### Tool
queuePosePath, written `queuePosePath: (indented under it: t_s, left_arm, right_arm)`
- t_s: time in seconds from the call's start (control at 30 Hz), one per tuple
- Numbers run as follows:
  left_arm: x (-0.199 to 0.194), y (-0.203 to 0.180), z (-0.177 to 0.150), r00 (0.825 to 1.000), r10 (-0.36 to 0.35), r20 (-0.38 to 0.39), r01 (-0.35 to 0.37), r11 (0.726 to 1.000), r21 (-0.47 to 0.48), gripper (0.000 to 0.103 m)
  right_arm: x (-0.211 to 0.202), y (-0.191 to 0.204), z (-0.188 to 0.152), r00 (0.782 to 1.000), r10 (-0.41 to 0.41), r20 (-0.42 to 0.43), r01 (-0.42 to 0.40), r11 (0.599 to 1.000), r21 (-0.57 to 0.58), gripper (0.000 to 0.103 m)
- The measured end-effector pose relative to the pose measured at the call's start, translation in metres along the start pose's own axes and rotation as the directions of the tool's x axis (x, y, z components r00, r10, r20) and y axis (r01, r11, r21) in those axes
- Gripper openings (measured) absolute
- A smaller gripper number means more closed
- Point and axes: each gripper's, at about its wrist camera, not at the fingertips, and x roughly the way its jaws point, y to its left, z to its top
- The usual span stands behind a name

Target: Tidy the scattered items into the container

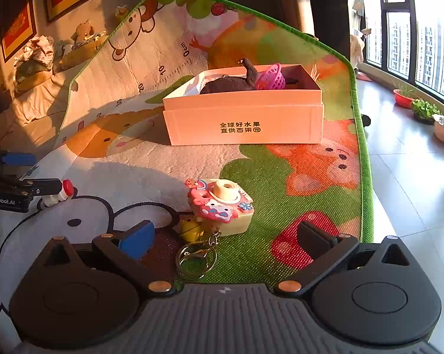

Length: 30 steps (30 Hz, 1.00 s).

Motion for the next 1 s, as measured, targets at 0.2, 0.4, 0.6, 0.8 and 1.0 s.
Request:
queuePosePath:
  t_s: [0.2,0.4,0.6,0.8,1.0]
  left_arm:
    - [-0.016,-0.009,-0.002,0.982,-0.191,-0.002,0.189,0.974,-0.127,0.097]
    - [-0.023,-0.034,-0.012,0.982,-0.188,0.001,0.188,0.980,-0.063,0.097]
    - [-0.006,-0.005,-0.020,0.999,-0.020,-0.048,0.017,0.998,-0.061,0.097]
    - [0.004,0.011,-0.022,0.977,0.212,-0.019,-0.211,0.976,0.054,0.097]
    - [-0.009,0.026,-0.020,1.000,-0.002,-0.008,0.001,0.993,-0.116,0.097]
  right_arm:
    - [-0.001,0.000,0.000,1.000,-0.004,0.007,0.004,1.000,0.000,0.103]
    - [-0.002,0.000,0.000,1.000,-0.001,0.007,0.001,1.000,0.000,0.103]
    - [0.000,0.002,0.000,1.000,-0.008,-0.004,0.008,1.000,-0.005,0.103]
    - [-0.003,0.004,-0.001,1.000,-0.005,0.010,0.005,1.000,-0.026,0.103]
    - [-0.005,0.010,0.006,1.000,0.013,-0.008,-0.014,0.998,-0.065,0.103]
